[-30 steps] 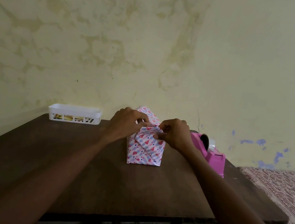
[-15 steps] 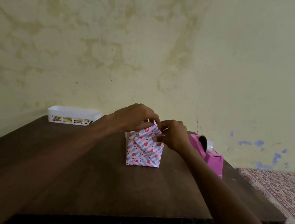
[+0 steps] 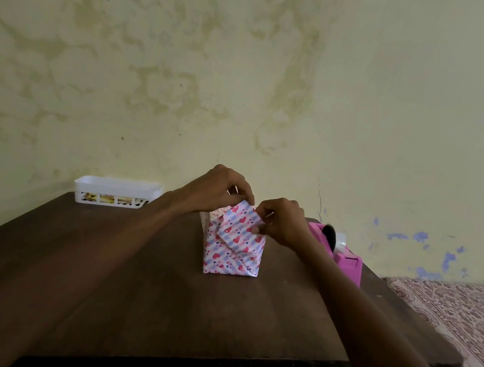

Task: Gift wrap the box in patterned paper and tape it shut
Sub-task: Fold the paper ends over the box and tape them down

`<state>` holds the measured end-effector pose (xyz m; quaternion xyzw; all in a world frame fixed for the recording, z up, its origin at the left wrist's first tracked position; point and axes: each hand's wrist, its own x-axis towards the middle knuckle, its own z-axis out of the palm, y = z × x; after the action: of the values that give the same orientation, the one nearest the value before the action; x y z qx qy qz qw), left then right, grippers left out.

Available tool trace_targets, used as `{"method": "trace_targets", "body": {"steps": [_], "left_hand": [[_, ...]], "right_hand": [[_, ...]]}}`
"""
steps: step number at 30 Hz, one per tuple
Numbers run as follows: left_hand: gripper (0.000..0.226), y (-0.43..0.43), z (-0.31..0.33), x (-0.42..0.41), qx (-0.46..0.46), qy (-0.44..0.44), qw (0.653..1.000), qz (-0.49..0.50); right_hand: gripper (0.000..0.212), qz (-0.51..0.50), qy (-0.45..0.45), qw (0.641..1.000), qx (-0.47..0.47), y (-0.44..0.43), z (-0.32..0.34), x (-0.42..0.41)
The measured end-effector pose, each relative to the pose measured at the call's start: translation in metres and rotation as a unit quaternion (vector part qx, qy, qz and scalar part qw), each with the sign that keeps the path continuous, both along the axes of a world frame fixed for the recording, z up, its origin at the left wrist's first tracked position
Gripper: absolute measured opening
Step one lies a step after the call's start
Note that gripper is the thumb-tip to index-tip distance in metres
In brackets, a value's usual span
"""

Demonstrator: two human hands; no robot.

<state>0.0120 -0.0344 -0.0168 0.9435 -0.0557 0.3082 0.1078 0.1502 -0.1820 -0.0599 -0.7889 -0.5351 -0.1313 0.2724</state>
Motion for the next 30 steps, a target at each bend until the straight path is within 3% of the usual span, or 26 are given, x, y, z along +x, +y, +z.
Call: {"method": "trace_targets", "body": {"steps": [8, 16, 20, 22, 25, 30], "left_hand": [[0.011, 0.004, -0.003, 0.000, -0.023, -0.006, 1.000, 0.005], [0.016, -0.002, -0.005, 0.000, -0.037, 0.007, 0.999, 0.028], [0.011, -0.007, -0.009, -0.001, -0.112, 0.011, 0.992, 0.054], [0.025, -0.010, -0.012, -0.003, -0.143, 0.025, 0.986, 0.081], [0.038, -0.011, -0.018, -0.005, -0.107, 0.049, 0.984, 0.131], [0.025, -0.006, -0.021, -0.001, -0.111, 0.010, 0.982, 0.152]], "right_hand": [[0.014, 0.035, 0.070, 0.997, -0.006, -0.002, 0.004, 0.011], [0.014, 0.020, 0.108, 0.994, 0.000, 0.003, 0.005, 0.013], [0.012, 0.018, 0.117, 0.993, 0.000, 0.003, 0.006, 0.015], [0.010, 0.019, 0.118, 0.993, 0.003, 0.003, 0.006, 0.014], [0.008, 0.012, 0.106, 0.994, -0.002, 0.005, 0.007, 0.012], [0.017, 0.024, 0.126, 0.992, -0.017, 0.002, 0.011, 0.008]]}}
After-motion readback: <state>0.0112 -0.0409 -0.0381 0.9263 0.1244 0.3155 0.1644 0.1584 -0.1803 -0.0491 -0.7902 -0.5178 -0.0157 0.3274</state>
